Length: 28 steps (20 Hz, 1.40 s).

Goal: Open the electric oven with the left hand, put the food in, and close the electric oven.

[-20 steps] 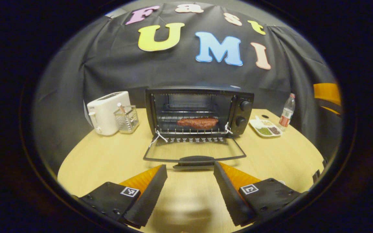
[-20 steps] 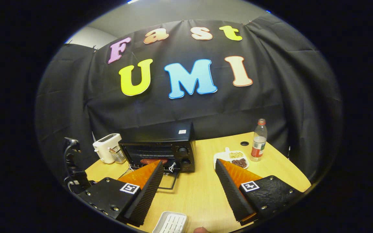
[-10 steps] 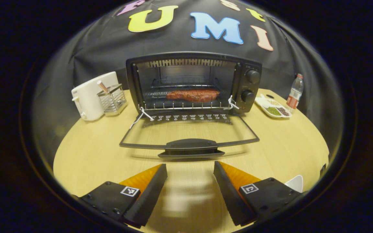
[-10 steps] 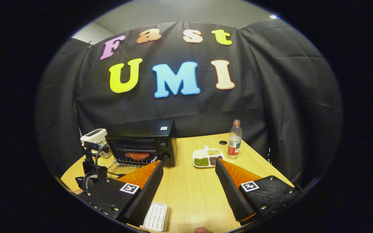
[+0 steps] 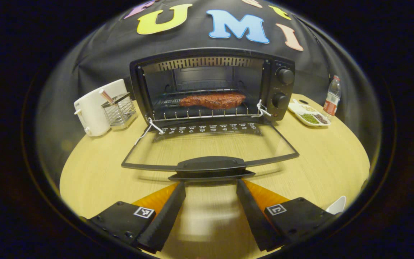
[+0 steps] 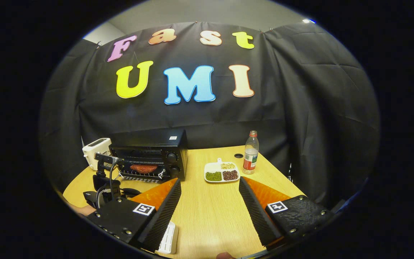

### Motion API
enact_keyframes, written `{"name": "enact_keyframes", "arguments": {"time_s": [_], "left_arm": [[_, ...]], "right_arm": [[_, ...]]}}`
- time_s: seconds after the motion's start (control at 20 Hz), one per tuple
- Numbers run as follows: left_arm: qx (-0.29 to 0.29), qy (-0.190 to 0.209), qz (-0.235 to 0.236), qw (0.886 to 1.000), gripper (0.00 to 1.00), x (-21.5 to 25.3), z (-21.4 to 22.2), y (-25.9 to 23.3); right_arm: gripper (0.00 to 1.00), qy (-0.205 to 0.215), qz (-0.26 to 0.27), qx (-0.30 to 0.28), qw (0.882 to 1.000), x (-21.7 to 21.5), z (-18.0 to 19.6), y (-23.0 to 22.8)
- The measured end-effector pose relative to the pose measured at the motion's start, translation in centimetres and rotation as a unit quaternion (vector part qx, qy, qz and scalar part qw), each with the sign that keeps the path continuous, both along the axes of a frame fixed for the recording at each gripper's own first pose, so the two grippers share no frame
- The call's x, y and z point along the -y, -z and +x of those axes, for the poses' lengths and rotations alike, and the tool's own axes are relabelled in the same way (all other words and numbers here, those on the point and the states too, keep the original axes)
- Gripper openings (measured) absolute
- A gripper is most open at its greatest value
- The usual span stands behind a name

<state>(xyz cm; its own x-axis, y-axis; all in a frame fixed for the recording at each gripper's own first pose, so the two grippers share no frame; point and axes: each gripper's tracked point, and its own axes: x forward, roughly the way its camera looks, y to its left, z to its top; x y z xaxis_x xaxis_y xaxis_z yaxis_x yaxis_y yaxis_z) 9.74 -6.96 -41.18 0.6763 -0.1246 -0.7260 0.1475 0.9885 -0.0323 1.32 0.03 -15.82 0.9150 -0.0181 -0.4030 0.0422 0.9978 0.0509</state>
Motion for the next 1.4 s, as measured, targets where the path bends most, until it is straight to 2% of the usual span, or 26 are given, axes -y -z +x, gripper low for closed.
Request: {"name": "enact_keyframes", "arguments": {"time_s": [0.05, 0.1, 0.15, 0.3, 0.35, 0.45, 0.55, 0.6, 0.8, 0.9, 1.1, 1.15, 1.2, 1.35, 1.4], "left_arm": [[0.002, 0.0, 0.002, 1.0, 0.98, -0.1, 0.0, 0.0], [0.004, 0.001, 0.005, 1.0, 0.92, -0.1, 0.1, -0.2], [0.008, 0.002, 0.008, 1.0, 0.98, -0.2, 0.0, -0.5], [0.032, 0.007, 0.012, 0.999, 0.97, -0.3, 0.1, -1.9], [0.039, 0.008, 0.011, 0.999, 1.0, -0.4, 0.1, -2.5], [0.047, 0.007, 0.007, 0.999, 0.97, -0.5, 0.2, -3.3], [0.062, 0.007, 0.007, 0.998, 1.0, -0.5, 0.4, -4.5], [0.07, 0.008, 0.006, 0.998, 0.97, -0.5, 0.6, -5.0], [0.095, 0.007, 0.001, 0.995, 1.0, -0.6, 1.2, -6.9], [0.103, 0.007, 0.0, 0.995, 0.97, -0.6, 1.4, -7.7], [0.109, 0.007, -0.001, 0.994, 0.97, -0.6, 2.0, -8.3], [0.113, 0.008, -0.001, 0.994, 1.0, -0.6, 2.2, -8.6], [0.119, 0.008, -0.001, 0.993, 0.97, -0.6, 2.5, -8.9], [0.137, 0.01, 0.002, 0.991, 0.97, -0.6, 3.4, -10.2], [0.144, 0.012, 0.004, 0.989, 0.93, -0.6, 3.8, -10.7]], "right_arm": [[0.98, -0.003, 0.002, 0.0, 1.0, -0.1, 0.1, 0.0], [0.98, -0.005, 0.003, 0.0, 1.0, -0.2, 0.2, 0.0], [0.98, -0.007, 0.002, 0.002, 1.0, -0.2, 0.3, -0.1], [0.98, -0.015, 0.004, 0.009, 1.0, -0.6, 0.6, -0.4], [0.98, -0.02, 0.006, 0.009, 1.0, -0.8, 0.6, -0.3], [0.98, -0.025, 0.008, 0.007, 1.0, -1.3, 0.6, -0.3], [0.98, -0.031, 0.011, 0.007, 0.999, -1.8, 0.8, -0.2], [0.98, -0.034, 0.01, 0.007, 0.999, -2.1, 1.0, -0.1], [0.98, -0.04, 0.01, 0.009, 0.999, -2.4, 1.3, -0.1], [0.98, -0.04, 0.01, 0.007, 0.999, -2.5, 1.3, 0.1], [0.98, -0.038, 0.011, 0.005, 0.999, -2.5, 1.4, 0.3], [0.98, -0.037, 0.012, 0.005, 0.999, -2.5, 1.5, 0.2], [0.98, -0.037, 0.013, 0.005, 0.999, -2.6, 1.6, 0.4], [0.98, -0.036, 0.011, 0.004, 0.999, -2.7, 1.9, 0.6], [0.98, -0.035, 0.012, 0.003, 0.999, -2.8, 1.9, 0.7]]}}
